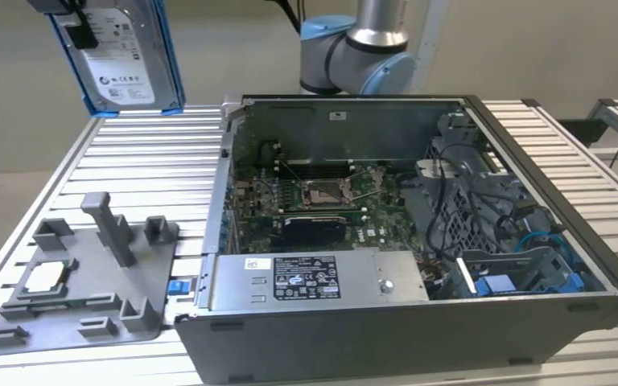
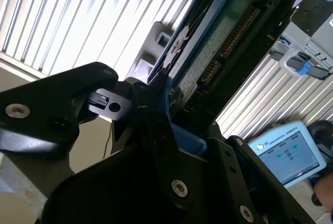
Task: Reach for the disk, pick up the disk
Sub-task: 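Pick up the disk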
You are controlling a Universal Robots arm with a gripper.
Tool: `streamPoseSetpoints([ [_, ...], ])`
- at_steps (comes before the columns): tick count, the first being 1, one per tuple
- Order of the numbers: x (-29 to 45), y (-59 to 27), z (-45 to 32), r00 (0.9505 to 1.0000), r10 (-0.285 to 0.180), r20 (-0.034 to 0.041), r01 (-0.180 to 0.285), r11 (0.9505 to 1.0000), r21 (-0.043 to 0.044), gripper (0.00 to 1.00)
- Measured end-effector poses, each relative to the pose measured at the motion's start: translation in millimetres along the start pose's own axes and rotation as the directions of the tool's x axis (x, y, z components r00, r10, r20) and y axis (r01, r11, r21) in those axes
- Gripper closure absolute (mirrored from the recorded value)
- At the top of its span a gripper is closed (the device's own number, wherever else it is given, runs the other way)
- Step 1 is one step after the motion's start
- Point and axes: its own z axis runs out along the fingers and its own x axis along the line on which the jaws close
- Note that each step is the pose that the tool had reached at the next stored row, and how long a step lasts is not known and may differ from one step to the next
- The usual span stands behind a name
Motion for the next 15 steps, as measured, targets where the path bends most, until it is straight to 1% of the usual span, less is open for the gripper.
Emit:
streamPoseSetpoints([
  [15, 0.7, -35.3, 3.1, 1.0000, 0.000, 0.0001, 0.000, 1.0000, -0.0040, 1.00],
])
